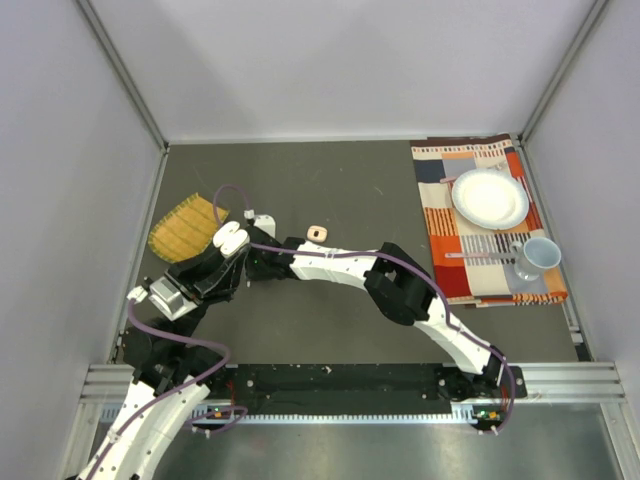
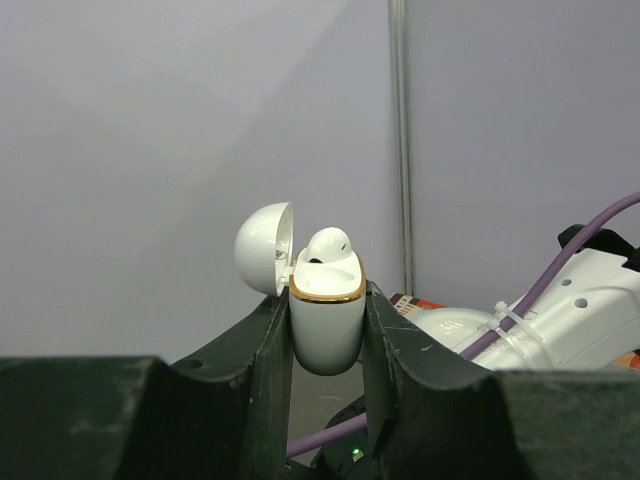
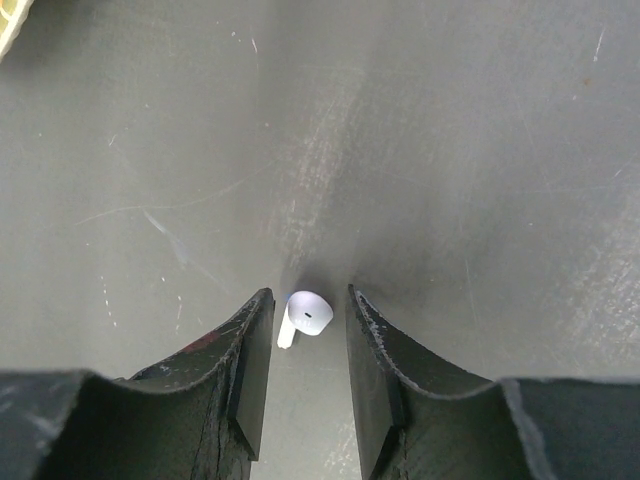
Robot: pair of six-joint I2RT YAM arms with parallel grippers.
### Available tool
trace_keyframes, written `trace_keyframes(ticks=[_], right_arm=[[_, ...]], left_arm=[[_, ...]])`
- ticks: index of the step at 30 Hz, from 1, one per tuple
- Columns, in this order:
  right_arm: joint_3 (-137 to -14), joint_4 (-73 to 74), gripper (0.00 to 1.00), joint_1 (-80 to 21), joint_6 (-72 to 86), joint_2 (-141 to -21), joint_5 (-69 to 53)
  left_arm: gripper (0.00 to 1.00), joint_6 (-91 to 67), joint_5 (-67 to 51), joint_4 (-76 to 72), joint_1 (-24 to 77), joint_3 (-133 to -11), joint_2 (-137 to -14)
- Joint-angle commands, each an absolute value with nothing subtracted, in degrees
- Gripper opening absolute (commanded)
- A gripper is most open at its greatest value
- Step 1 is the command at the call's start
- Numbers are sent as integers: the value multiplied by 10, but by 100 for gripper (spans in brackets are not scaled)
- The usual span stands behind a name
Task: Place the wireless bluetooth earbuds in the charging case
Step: Move the left earbud to the center of the board.
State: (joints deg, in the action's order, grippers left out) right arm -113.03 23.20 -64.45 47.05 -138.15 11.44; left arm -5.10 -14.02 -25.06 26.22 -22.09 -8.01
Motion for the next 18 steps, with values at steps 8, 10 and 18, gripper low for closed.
trace_keyframes(ticks=[8, 10, 18], right_arm=[[-1145, 269, 33, -663, 445, -1406, 124], [-1143, 271, 33, -663, 444, -1408, 126], [-1145, 275, 26, -664, 439, -1410, 130]], left_arm=[[0, -62, -133, -271, 260, -223, -84], [0, -62, -133, -272, 260, -223, -84], [0, -66, -130, -273, 260, -219, -84]])
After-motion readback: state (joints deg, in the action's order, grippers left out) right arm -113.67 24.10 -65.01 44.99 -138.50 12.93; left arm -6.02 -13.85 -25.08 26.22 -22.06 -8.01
